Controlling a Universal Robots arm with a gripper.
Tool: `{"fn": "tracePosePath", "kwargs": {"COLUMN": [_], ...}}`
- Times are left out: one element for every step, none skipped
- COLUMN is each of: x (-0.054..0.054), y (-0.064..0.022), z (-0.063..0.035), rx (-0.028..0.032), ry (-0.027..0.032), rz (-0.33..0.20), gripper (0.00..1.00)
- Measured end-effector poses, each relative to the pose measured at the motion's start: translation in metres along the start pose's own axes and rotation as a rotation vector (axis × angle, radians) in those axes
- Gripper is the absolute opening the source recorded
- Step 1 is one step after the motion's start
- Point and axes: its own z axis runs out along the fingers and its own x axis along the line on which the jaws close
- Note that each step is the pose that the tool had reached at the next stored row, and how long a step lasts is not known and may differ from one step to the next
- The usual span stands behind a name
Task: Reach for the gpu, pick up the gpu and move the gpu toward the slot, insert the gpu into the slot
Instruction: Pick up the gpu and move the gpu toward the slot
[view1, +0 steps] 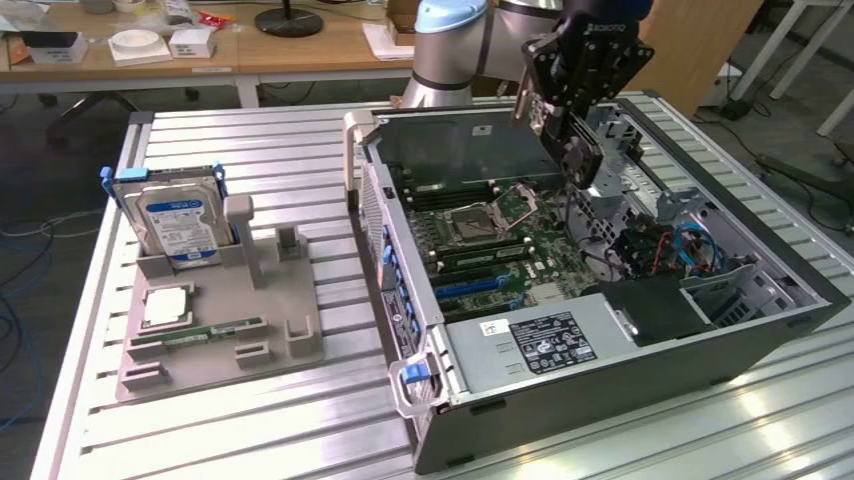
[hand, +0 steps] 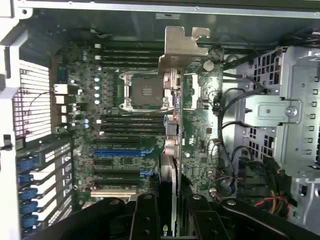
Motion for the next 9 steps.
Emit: {"fn": "tracePosePath", "kwargs": {"x": [-0.0021,-0.0037,-0.0042,-0.0042,-0.0042,-0.0042,-0.0042,-0.0042,-0.0042], "y": [0.0,0.0,0.0,0.0,0.0,0.0,0.0,0.0,0.0], "z": [0.0003,0.0003,0.0003,0.0003,0.0003,0.0004,0.0004,0.0004,0.0004], "rx": [-0.0001,0.0001,0.0002,0.0002,0.0001,0.0,0.0,0.0,0.0], "ry": [0.0,0.0,0.0002,0.0001,0.0001,0.0001,0.0001,0.0,0.0001], "rz": [0.0,0.0,0.0,0.0,0.0,0.0,0.0,0.0,0.0], "gripper": [0.26,0.26,0.26,0.26,0.26,0.26,0.26,0.26,0.26]}}
